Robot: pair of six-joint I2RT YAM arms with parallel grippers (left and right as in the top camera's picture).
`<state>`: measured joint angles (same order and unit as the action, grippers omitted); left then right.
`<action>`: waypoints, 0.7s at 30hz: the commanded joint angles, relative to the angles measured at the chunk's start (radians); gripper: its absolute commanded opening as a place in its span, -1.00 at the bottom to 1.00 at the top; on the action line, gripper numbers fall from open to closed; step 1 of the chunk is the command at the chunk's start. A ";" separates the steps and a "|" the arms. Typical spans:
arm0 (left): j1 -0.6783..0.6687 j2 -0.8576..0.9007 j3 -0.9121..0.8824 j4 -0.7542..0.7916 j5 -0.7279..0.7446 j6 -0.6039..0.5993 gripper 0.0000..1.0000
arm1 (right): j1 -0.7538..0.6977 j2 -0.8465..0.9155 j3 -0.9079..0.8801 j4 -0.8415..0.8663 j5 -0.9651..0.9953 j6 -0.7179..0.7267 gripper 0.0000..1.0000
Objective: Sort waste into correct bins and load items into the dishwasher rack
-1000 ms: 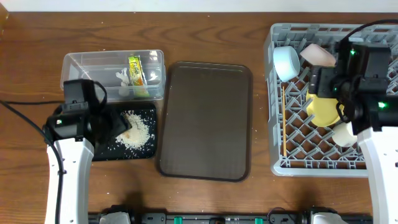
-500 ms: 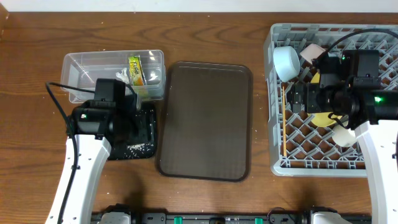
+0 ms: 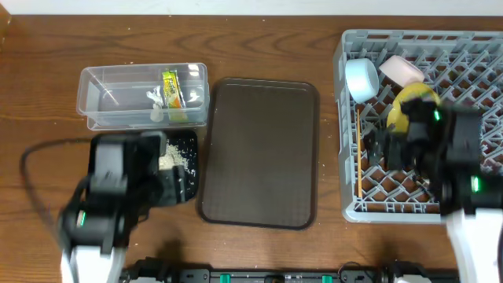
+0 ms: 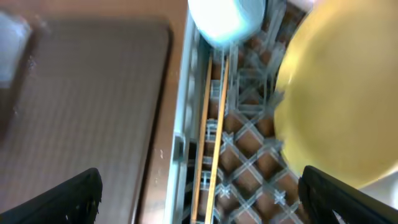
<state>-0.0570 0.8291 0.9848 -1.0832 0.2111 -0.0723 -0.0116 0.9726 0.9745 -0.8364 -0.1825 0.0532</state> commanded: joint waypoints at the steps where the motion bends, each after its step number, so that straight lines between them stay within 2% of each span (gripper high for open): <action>1: -0.002 -0.149 -0.051 0.012 -0.061 0.012 0.81 | 0.010 -0.183 -0.117 0.053 0.023 0.028 0.98; 4: -0.003 -0.237 -0.064 0.044 -0.066 0.012 0.82 | 0.010 -0.322 -0.189 0.060 0.029 0.028 0.99; 8: -0.002 -0.291 -0.064 0.050 -0.066 0.012 0.83 | 0.010 -0.417 -0.220 0.042 0.021 0.028 0.98; 21: -0.002 -0.295 -0.064 0.040 -0.066 0.012 0.85 | 0.010 -0.439 -0.220 -0.162 0.021 0.028 0.98</action>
<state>-0.0574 0.5392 0.9276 -1.0428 0.1535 -0.0731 -0.0093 0.5362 0.7589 -0.9810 -0.1638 0.0689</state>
